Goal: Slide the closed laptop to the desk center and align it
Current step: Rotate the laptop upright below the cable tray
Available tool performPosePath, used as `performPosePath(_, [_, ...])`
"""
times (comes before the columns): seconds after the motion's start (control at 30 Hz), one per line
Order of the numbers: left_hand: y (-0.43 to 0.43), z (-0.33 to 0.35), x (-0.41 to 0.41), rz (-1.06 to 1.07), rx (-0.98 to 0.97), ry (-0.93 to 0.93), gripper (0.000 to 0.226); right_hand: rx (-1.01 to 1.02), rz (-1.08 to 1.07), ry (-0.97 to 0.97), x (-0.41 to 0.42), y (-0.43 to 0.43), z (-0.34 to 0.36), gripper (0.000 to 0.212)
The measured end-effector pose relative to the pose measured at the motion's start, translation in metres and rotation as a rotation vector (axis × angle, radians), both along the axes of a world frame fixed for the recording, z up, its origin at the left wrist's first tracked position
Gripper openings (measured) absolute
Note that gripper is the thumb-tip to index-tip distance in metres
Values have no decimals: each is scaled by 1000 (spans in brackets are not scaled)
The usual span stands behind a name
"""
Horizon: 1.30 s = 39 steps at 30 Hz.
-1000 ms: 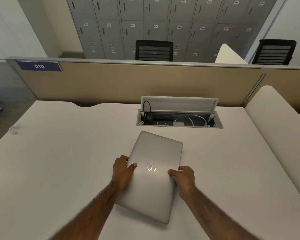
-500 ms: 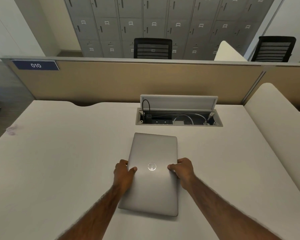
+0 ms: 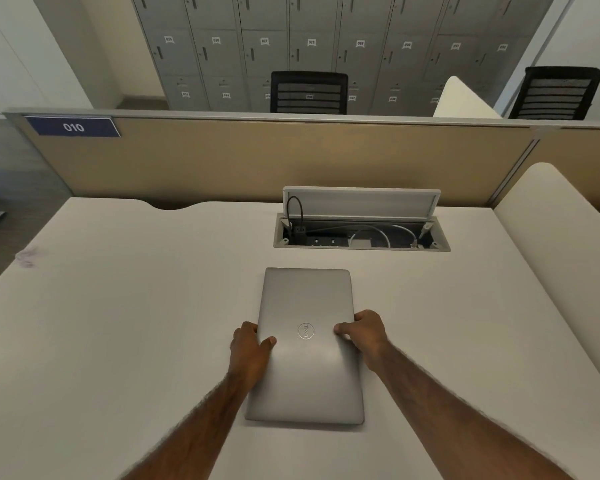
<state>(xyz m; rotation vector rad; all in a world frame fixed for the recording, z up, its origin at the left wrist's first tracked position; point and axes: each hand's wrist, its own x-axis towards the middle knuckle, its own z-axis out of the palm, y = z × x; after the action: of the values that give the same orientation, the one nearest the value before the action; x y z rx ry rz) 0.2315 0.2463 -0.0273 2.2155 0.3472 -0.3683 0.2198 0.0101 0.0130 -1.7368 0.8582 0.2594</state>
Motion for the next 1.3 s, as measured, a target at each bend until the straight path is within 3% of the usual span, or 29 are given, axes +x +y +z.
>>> performPosePath(0.43, [-3, 12, -17, -106, 166, -29, 40, -35, 25, -5, -7, 0, -7, 30])
performPosePath(0.57, [-7, 17, -17, -98, 158, 3, 39, -147, 38, 19, -13, 8, -9, 37])
performPosePath(0.83, [-6, 22, -12, -49, 59, 69, 45, -178, 4, 36, -10, 14, -9, 37])
performPosePath(1.3, [-14, 29, -45, 80, -4, 92, 34, -174, 125, -27, 6, 11, -4, 44])
